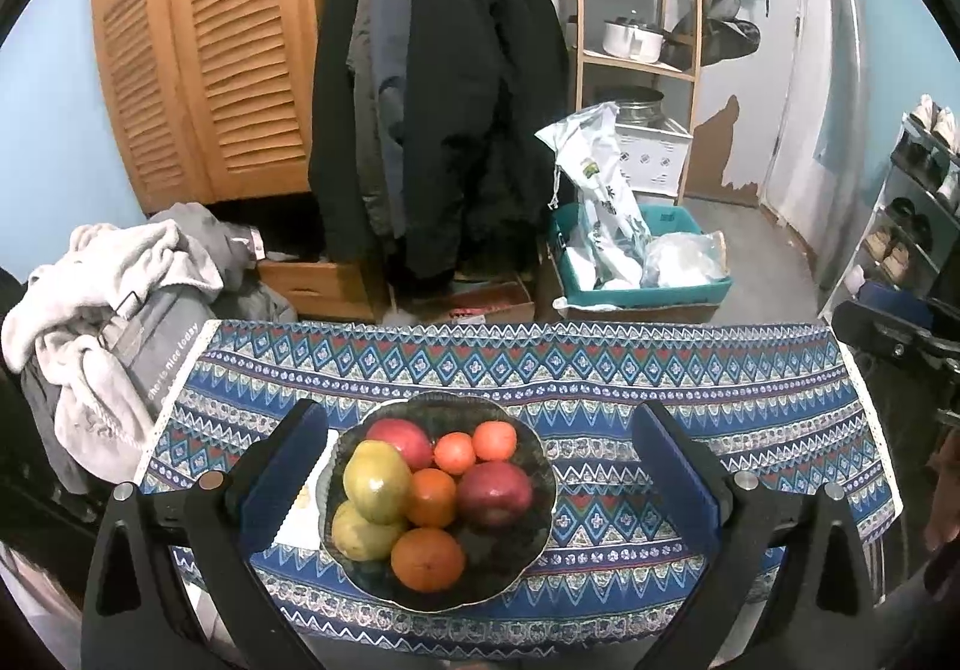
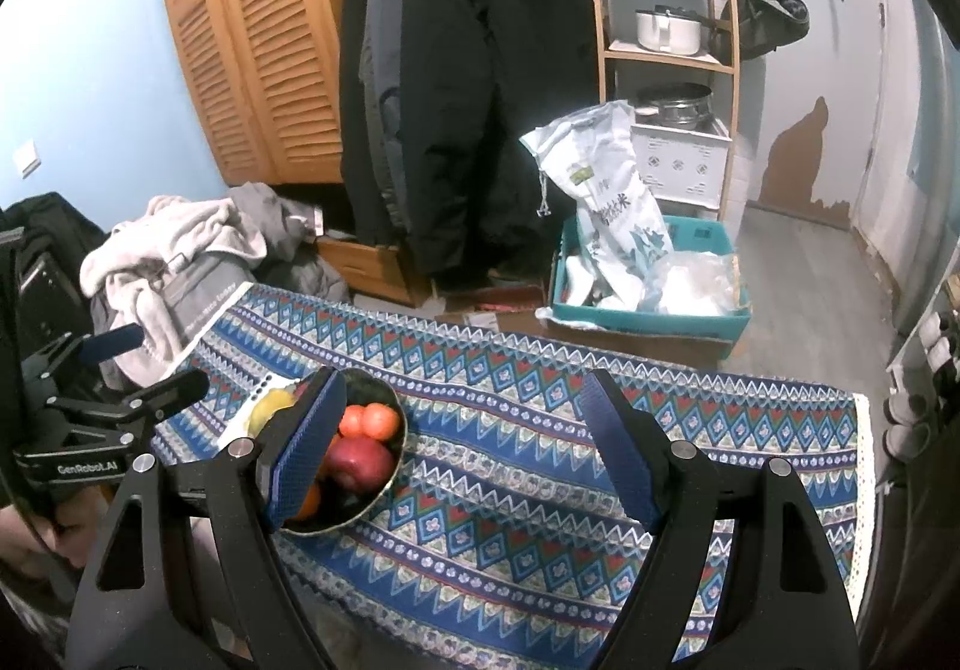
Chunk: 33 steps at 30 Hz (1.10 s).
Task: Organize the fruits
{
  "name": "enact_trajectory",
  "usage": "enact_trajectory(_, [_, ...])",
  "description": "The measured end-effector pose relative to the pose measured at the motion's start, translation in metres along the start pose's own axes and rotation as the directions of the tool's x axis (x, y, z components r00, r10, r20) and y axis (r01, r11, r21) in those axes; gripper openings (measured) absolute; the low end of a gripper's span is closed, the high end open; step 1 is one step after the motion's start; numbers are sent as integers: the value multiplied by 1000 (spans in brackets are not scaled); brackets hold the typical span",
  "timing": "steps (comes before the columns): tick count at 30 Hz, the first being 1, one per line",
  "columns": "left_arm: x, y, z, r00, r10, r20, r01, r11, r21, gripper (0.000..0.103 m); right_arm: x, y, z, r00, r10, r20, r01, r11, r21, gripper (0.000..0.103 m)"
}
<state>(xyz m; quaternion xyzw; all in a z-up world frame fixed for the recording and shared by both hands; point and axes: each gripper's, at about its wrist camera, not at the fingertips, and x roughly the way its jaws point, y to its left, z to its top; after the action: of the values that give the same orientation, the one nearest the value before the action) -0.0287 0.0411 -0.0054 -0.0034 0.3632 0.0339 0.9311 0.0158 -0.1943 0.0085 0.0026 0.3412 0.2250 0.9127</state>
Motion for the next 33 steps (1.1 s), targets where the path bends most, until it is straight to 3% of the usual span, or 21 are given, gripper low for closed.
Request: enact_trajectory(33, [-2,-15,1,1000,-23,-17,24,999,23,102,-4,-3,0,1000,0,8,0,1000,5,80])
